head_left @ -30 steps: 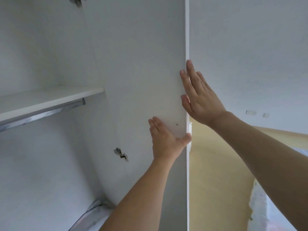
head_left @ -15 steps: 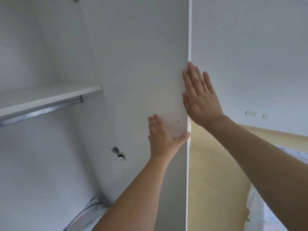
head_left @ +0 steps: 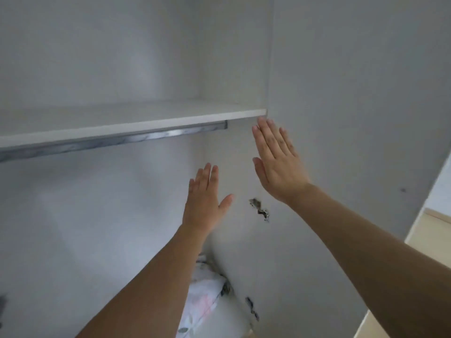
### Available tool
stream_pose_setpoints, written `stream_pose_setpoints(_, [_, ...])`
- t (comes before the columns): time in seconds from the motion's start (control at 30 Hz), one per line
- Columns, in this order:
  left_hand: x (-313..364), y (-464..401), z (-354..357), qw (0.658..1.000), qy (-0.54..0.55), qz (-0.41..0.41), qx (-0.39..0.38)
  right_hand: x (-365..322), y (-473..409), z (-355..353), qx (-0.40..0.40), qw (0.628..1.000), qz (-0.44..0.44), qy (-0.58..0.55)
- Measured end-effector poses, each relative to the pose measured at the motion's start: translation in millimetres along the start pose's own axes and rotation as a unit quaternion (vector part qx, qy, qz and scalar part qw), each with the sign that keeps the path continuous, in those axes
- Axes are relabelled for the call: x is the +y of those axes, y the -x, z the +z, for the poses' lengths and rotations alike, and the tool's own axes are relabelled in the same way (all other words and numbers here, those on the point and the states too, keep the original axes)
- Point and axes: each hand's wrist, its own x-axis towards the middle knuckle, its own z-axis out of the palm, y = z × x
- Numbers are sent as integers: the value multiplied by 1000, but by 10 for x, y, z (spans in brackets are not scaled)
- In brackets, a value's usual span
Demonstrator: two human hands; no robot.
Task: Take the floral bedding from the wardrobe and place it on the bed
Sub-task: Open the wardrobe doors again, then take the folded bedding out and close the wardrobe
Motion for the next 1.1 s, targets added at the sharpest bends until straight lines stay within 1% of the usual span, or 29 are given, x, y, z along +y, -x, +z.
stream_pose_setpoints(0.17, [-926,239,-105,995,-89,-51,-1,-801,-276,617,-40,995,-42,-80])
stream_pose_setpoints(0.3, [-1479,378,-84,984,-139,-105,-18,-1216,-401,1077,-63,989,-72,-110])
stream_pose_setpoints(0.4, [-1757,458,9,978,-151,-139,-39,-1355,-458,1432,-88,985,-94,-119])
stream_pose_setpoints(0.53, [-1981,540,213,971,-172,-153,-64,-1406,-491,1943,-118,978,-106,-139])
stream_pose_setpoints(0.67, [-2203,577,525,966,-169,-178,-82,-1487,-373,2524,-144,971,-119,-151])
stream_pose_setpoints(0.77, [-2424,720,918,961,-169,-199,-95,-1653,-118,3046,-165,966,-123,-159])
stream_pose_setpoints(0.87, [-2717,1006,1513,956,-172,-205,-121,-1893,299,3678,-174,961,-132,-168])
stream_pose_setpoints(1.0, [-3120,1584,2540,954,-145,-219,-144,-2266,1083,4631,-200,952,-143,-180])
stream_pose_setpoints(1.1, [-3418,2128,3435,948,-136,-225,-180,-2549,1784,5416,-218,946,-158,-182])
